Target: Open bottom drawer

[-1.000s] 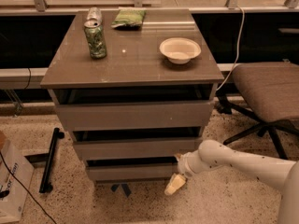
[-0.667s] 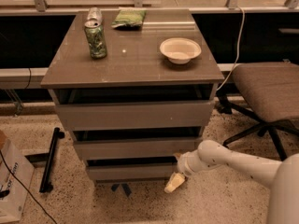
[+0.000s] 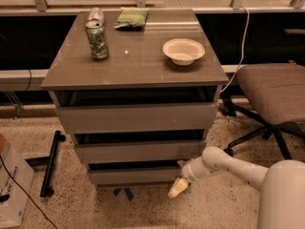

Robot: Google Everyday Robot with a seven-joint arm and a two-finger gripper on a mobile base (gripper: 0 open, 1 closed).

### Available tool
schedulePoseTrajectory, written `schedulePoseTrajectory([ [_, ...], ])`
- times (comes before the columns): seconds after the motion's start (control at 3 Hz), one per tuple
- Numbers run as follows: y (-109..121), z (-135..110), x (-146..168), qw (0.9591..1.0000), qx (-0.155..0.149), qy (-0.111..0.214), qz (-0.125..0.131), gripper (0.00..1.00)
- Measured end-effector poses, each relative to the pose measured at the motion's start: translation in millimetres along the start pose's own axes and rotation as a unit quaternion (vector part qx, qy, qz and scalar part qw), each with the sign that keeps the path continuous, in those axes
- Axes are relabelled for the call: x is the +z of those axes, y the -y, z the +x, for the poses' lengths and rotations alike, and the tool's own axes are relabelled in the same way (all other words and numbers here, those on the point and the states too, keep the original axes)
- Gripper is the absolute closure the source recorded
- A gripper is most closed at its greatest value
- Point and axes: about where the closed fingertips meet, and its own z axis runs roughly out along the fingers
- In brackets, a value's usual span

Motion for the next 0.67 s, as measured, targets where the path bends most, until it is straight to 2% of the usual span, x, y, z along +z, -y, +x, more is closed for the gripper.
schedulePoseTrajectory([
  [0.67, 26.6, -1.0, 35.9, 0.9994, 0.016, 0.026, -0.016, 0.0],
])
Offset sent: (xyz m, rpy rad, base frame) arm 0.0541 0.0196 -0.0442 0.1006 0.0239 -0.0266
